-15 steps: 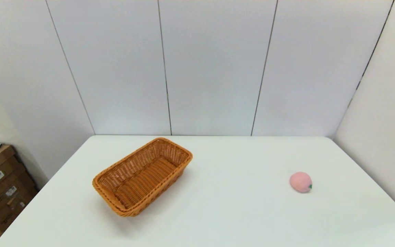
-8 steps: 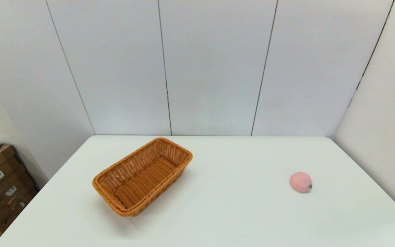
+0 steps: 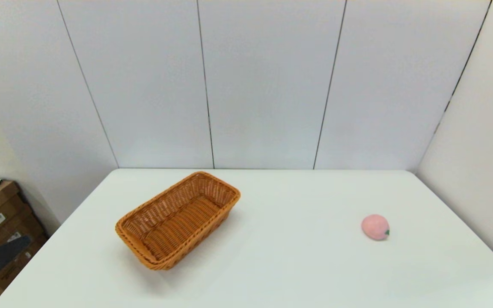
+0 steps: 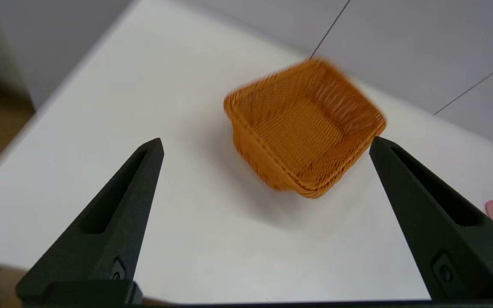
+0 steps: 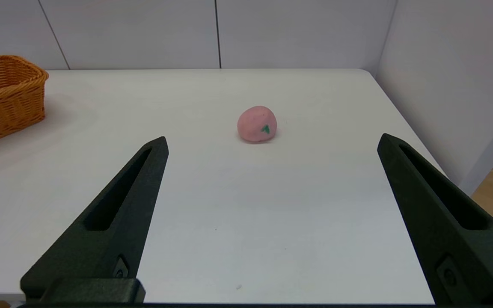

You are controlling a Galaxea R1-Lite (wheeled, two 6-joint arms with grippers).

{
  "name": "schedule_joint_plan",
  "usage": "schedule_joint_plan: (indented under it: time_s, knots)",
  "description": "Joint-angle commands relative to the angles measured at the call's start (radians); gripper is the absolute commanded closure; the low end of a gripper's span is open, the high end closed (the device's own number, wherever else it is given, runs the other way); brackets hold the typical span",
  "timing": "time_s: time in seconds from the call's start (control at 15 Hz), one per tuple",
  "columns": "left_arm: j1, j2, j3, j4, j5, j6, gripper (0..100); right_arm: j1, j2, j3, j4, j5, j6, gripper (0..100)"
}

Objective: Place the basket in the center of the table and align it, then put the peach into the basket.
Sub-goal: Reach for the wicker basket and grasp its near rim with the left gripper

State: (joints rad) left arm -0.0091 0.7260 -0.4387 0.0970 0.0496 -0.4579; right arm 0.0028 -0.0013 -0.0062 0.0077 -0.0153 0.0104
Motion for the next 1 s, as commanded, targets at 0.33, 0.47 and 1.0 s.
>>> schedule_joint_plan:
  time_s: [0.33,0.47,1.0]
  knots:
    - [-0.121,0.969,-0.324,0.092,-0.082,-0.436,0,0.000,0.001,0.000,0.000,0.000,0.000,0]
    - [-0.132,1.026,-0.354,0.102,-0.132,-0.472,0,0.000,0.000,0.000,0.000,0.000,0.002,0]
    - [-0.141,1.169,-0.387,0.043,-0.148,-0.530,0,0.000,0.001,0.000,0.000,0.000,0.003,0]
